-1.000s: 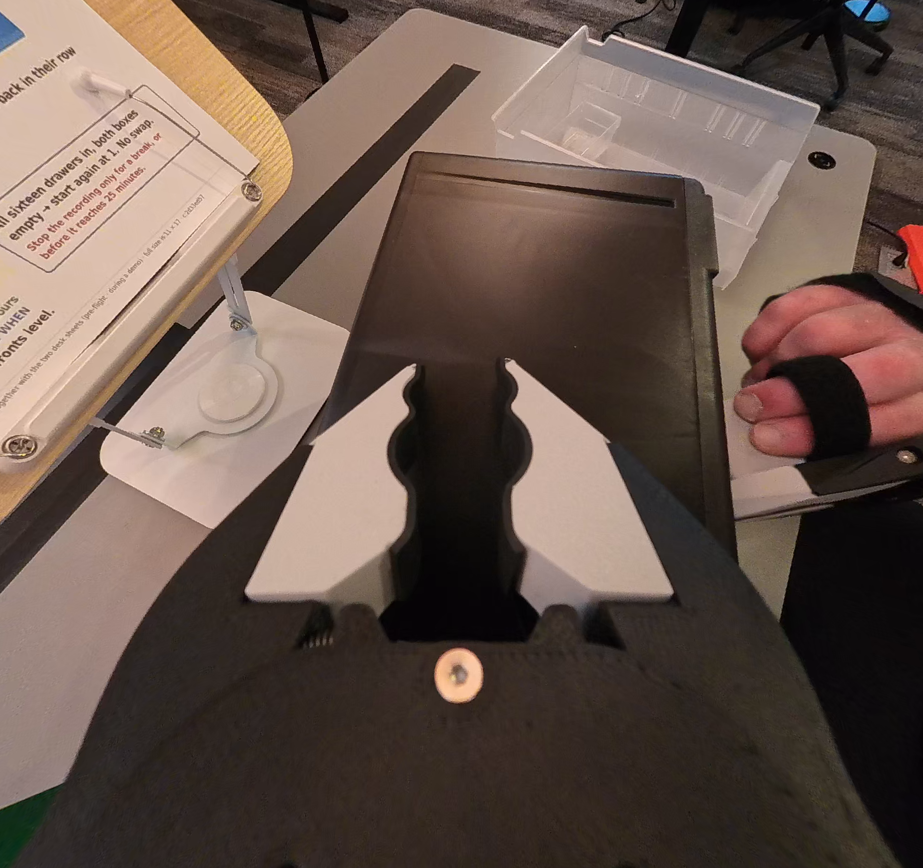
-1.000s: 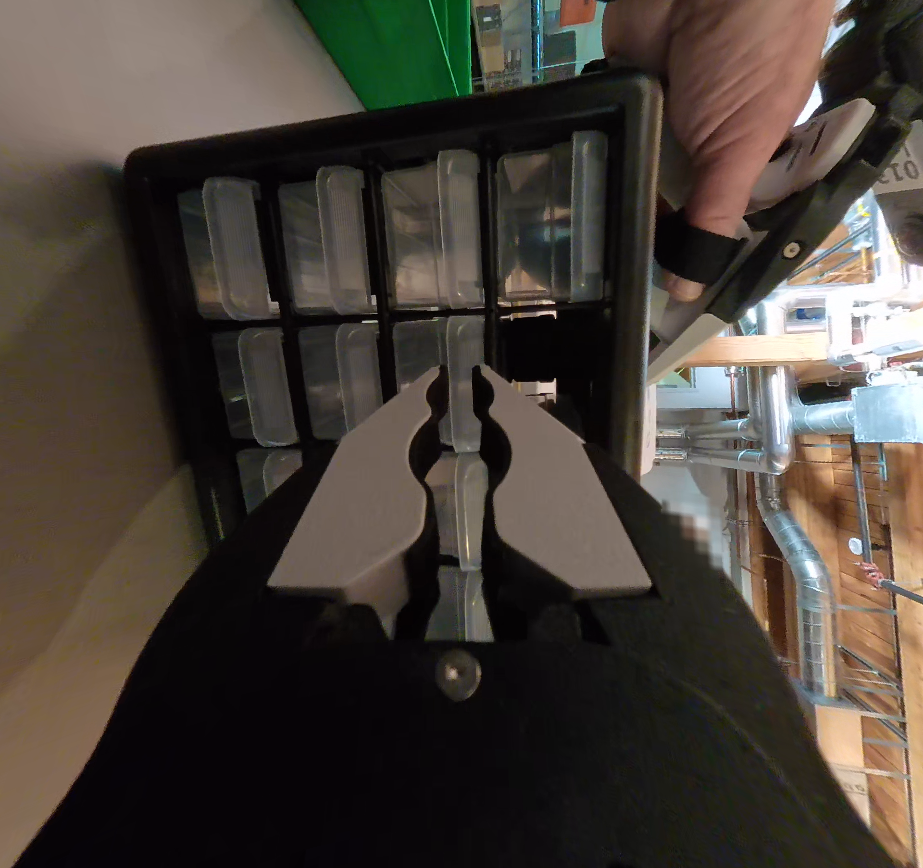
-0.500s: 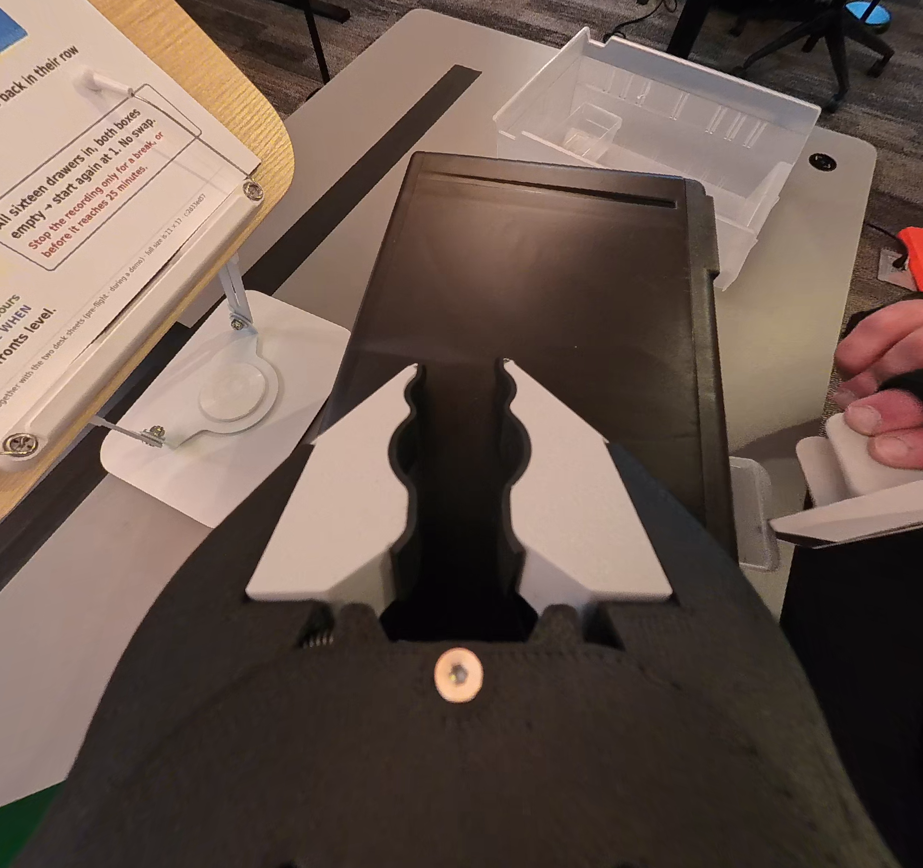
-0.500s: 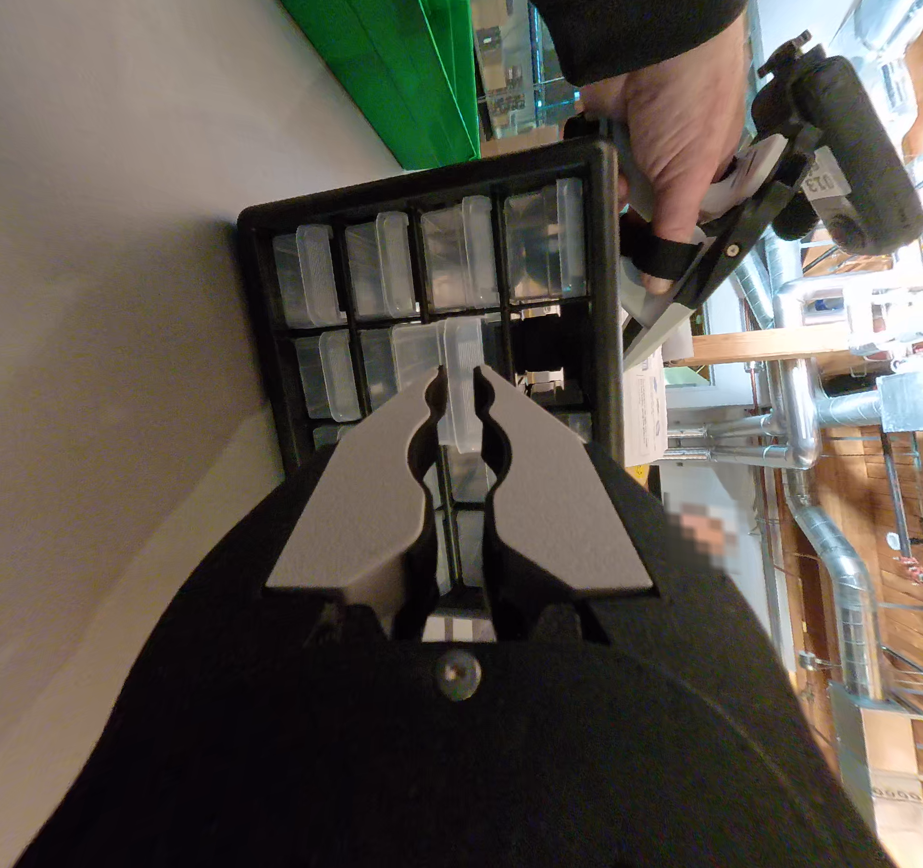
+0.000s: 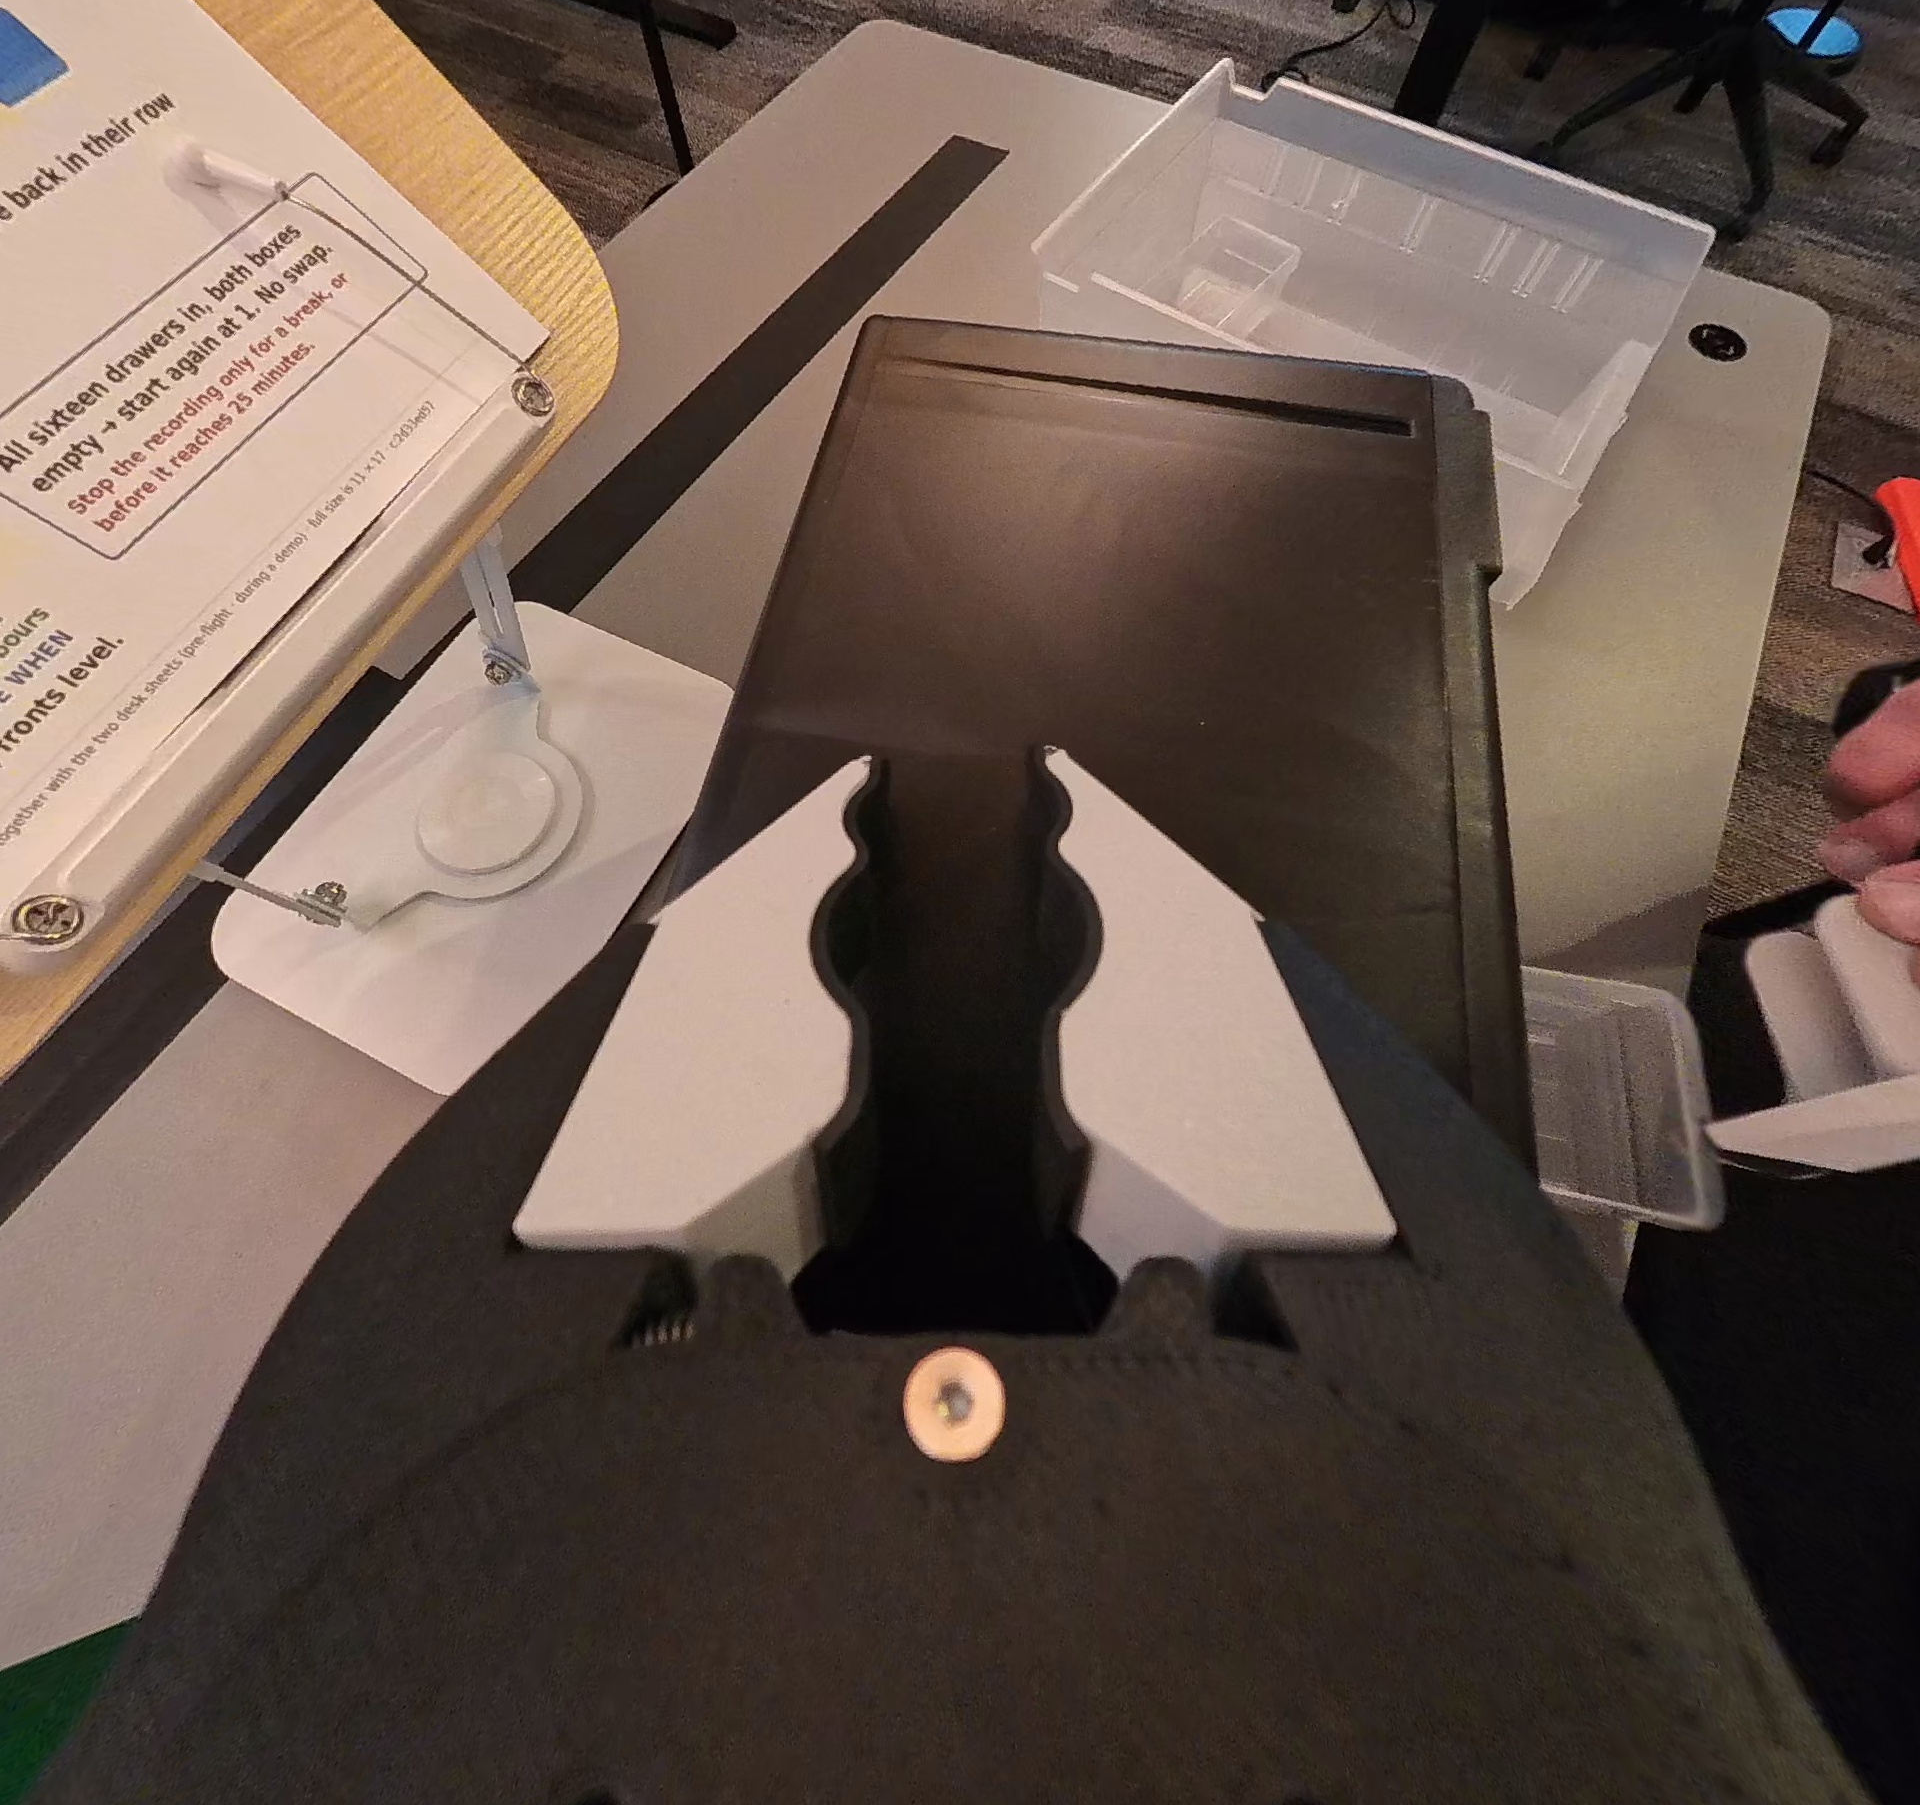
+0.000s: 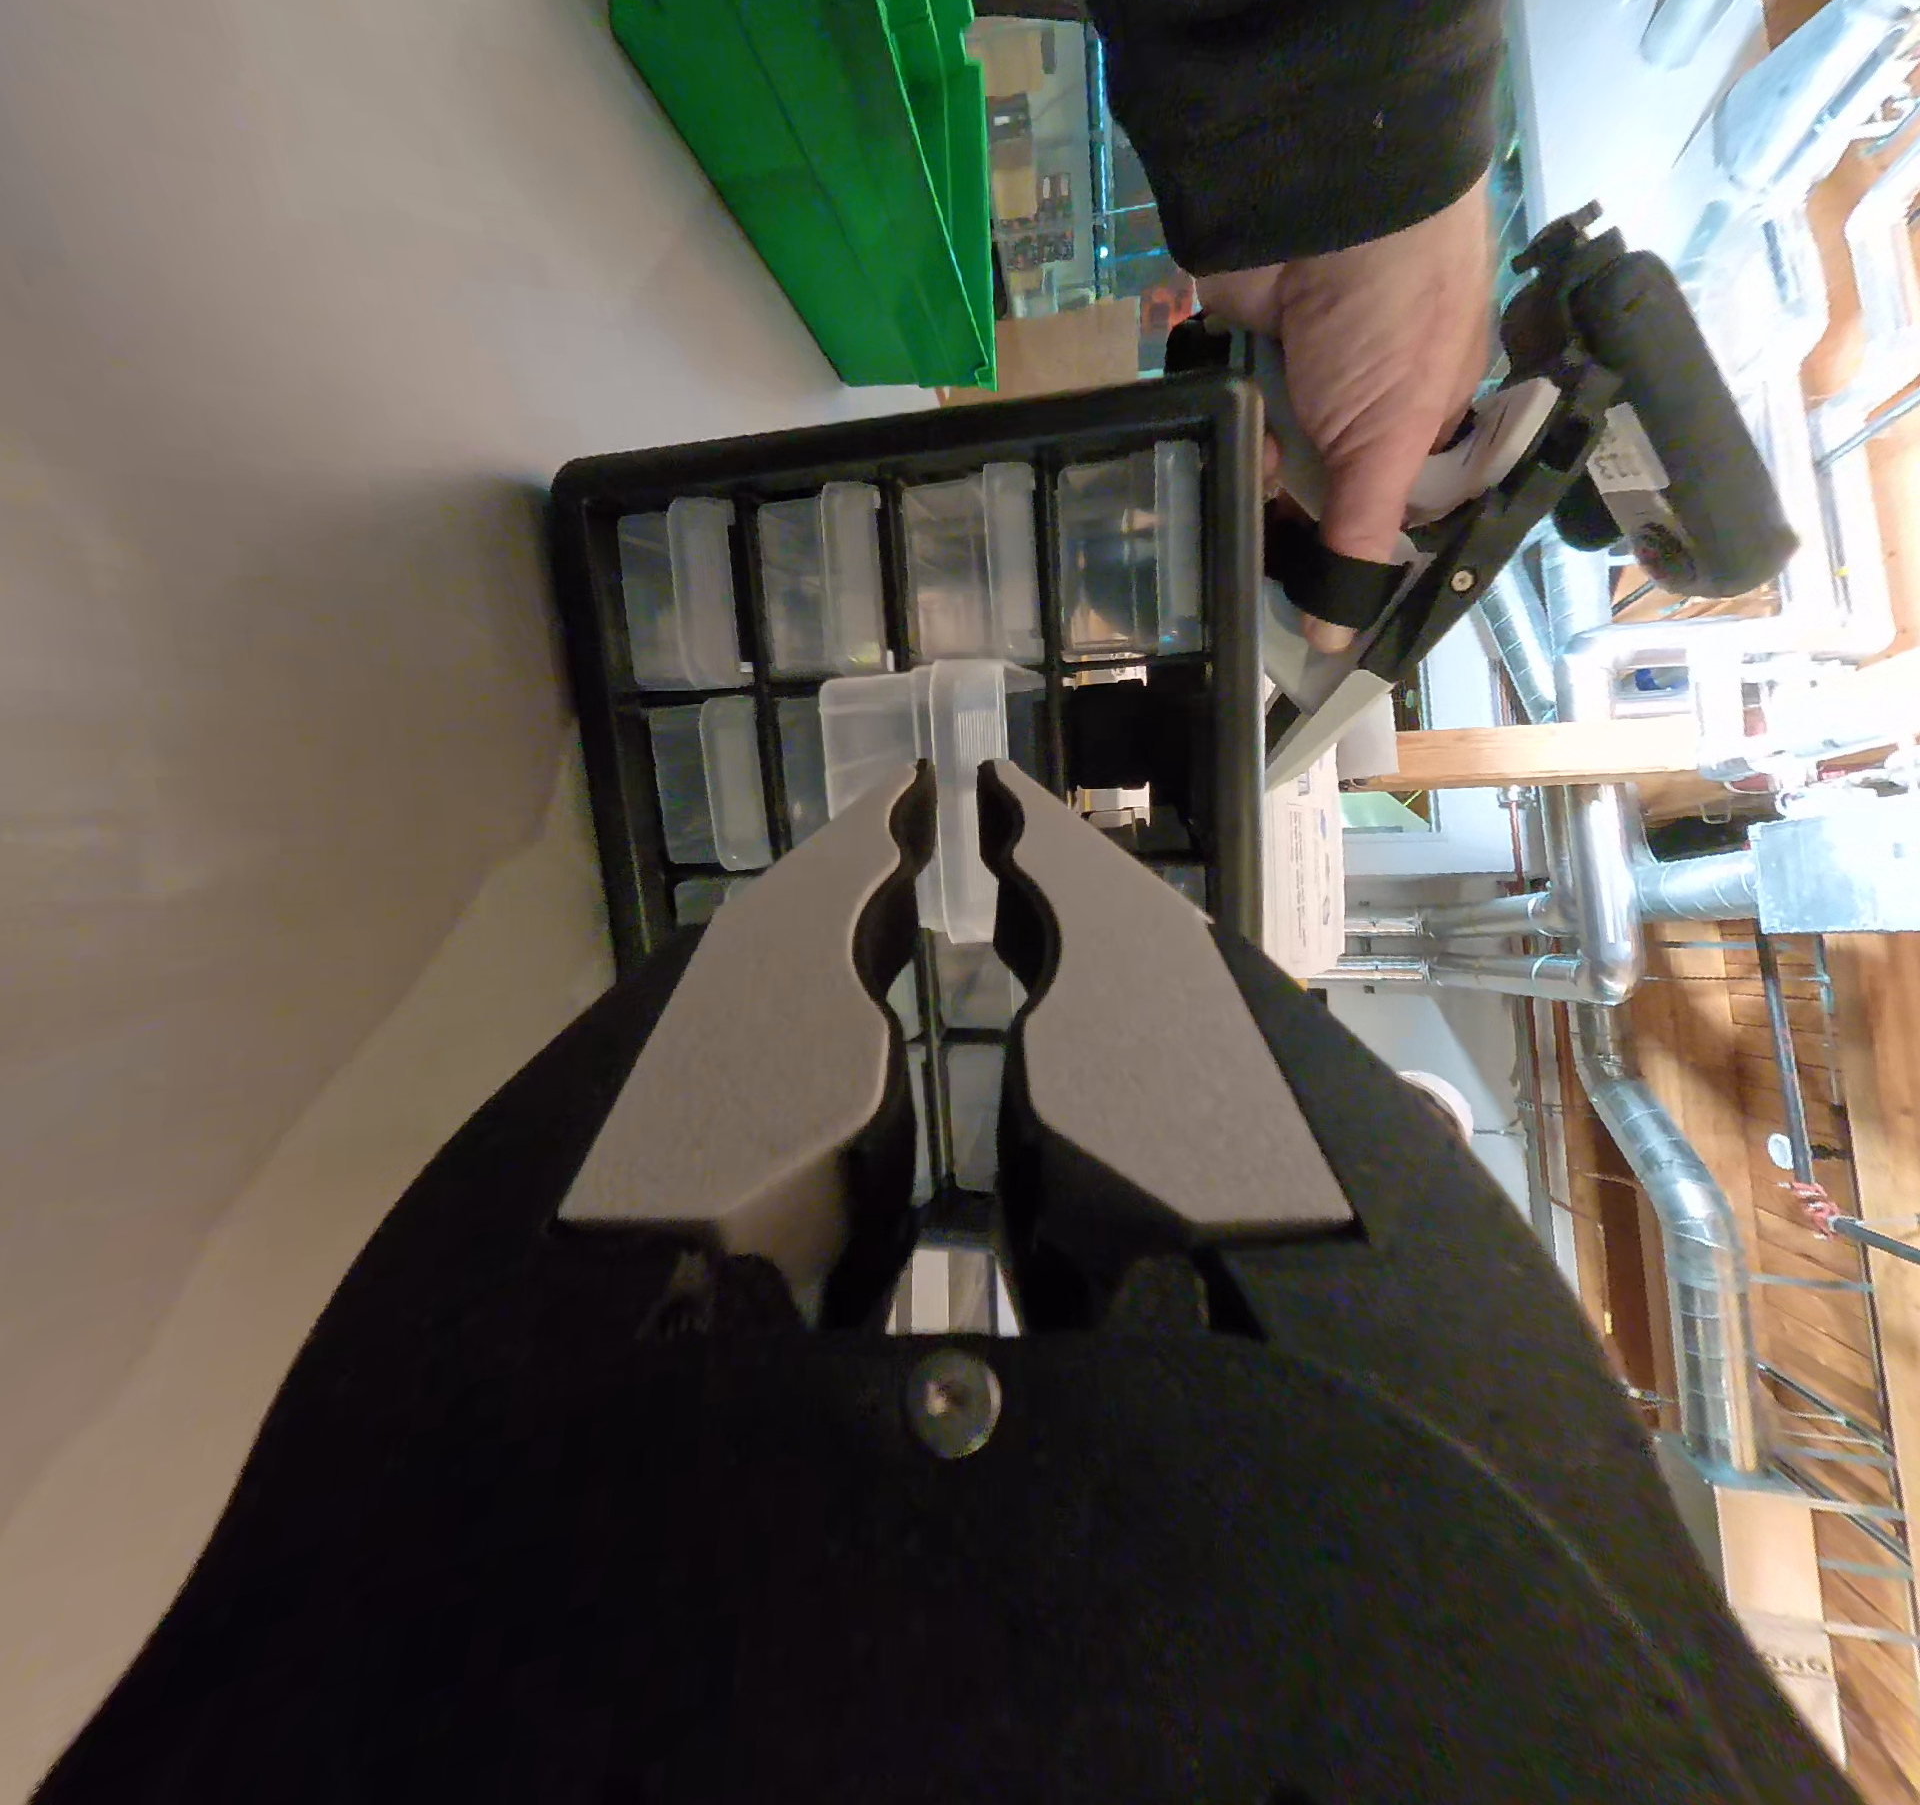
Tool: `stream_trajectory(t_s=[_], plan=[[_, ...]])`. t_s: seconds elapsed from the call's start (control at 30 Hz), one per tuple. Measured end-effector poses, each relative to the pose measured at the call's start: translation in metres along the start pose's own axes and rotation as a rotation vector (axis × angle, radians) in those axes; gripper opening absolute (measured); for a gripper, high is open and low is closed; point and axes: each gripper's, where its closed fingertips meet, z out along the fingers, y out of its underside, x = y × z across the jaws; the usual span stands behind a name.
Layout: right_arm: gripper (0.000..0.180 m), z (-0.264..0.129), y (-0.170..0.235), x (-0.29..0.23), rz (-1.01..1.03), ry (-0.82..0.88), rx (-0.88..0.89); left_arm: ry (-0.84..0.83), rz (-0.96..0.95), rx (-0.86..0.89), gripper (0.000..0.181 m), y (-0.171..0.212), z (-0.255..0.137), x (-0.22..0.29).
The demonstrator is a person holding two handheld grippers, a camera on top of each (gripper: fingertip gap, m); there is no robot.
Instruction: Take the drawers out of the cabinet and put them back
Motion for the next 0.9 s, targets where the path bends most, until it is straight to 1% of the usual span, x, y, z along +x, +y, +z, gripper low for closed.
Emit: stream_trajectory(t_s=[0.27,0.43,0.6,0.9], plan=[[0.004,-0.025,-0.004,0.007,0.022,0.04,-0.01,-0.006,-0.004,-0.002,0.025,0.0,0.0,-0.001],[0.004,-0.027,0.0,0.008,0.026,0.044,-0.027,-0.007,-0.005,-0.001,0.025,0.0,0.0,-0.001],[0.004,-0.033,-0.007,0.003,0.014,0.048,-0.011,-0.006,-0.004,0.0,0.025,0.0,0.0,-0.001],[0.002,-0.044,-0.008,0.024,0.015,0.109,-0.019,-0.008,-0.004,0.001,0.025,0.0,0.0,-0.001]])
